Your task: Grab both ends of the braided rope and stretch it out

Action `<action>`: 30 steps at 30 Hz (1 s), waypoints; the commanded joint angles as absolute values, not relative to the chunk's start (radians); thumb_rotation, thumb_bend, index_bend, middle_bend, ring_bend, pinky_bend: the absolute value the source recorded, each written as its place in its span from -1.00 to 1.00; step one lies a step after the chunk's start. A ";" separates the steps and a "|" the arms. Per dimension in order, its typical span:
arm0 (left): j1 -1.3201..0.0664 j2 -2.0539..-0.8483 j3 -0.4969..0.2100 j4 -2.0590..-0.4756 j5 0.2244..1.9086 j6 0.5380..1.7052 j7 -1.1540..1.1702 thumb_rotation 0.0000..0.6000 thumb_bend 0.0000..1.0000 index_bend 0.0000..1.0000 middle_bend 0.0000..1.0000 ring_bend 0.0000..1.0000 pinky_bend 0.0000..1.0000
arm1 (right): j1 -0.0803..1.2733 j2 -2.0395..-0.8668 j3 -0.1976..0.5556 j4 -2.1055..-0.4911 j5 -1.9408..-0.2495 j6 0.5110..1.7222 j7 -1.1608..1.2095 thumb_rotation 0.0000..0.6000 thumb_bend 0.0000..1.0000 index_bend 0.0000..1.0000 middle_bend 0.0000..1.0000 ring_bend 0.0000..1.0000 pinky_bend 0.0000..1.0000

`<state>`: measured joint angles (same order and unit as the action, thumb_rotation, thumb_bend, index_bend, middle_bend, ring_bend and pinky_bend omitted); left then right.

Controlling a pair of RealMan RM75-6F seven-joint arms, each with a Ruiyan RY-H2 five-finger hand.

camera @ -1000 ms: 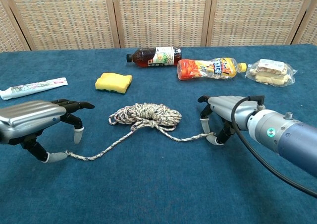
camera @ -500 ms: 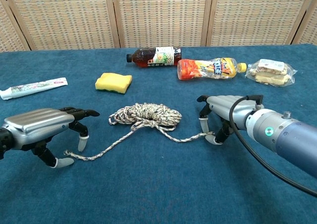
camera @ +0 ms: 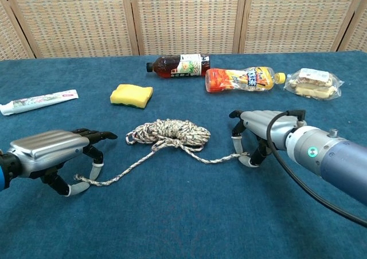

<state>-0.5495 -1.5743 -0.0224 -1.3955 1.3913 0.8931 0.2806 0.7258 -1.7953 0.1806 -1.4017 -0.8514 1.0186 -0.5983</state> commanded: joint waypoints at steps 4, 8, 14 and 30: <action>-0.554 -1.572 -0.019 -1.400 1.374 0.884 0.295 1.00 -0.12 0.29 -1.00 -1.00 -1.00 | 0.725 -1.794 0.181 -1.401 -0.852 1.019 -0.593 1.00 0.12 0.34 -1.00 -1.00 -1.00; -0.556 -1.571 -0.019 -1.402 1.361 0.885 0.307 1.00 -0.04 0.35 -1.00 -1.00 -1.00 | 0.724 -1.794 0.180 -1.402 -0.854 1.020 -0.592 1.00 0.13 0.34 -1.00 -1.00 -1.00; -0.555 -1.564 -0.026 -1.410 1.344 0.898 0.314 1.00 0.03 0.41 -1.00 -1.00 -1.00 | 0.724 -1.793 0.179 -1.402 -0.857 1.022 -0.592 1.00 0.12 0.35 -1.00 -1.00 -1.00; -0.518 -1.371 -0.145 -1.308 1.231 0.964 0.116 1.00 0.10 0.52 -1.00 -1.00 -1.00 | 0.710 -1.684 0.217 -1.409 -0.872 1.050 -0.571 1.00 0.13 0.36 -1.00 -1.00 -1.00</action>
<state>-0.5219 -1.3932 -0.1202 -1.3542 1.2552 0.9659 0.1606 0.7122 -1.6935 0.2128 -1.4104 -0.8728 1.0494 -0.5737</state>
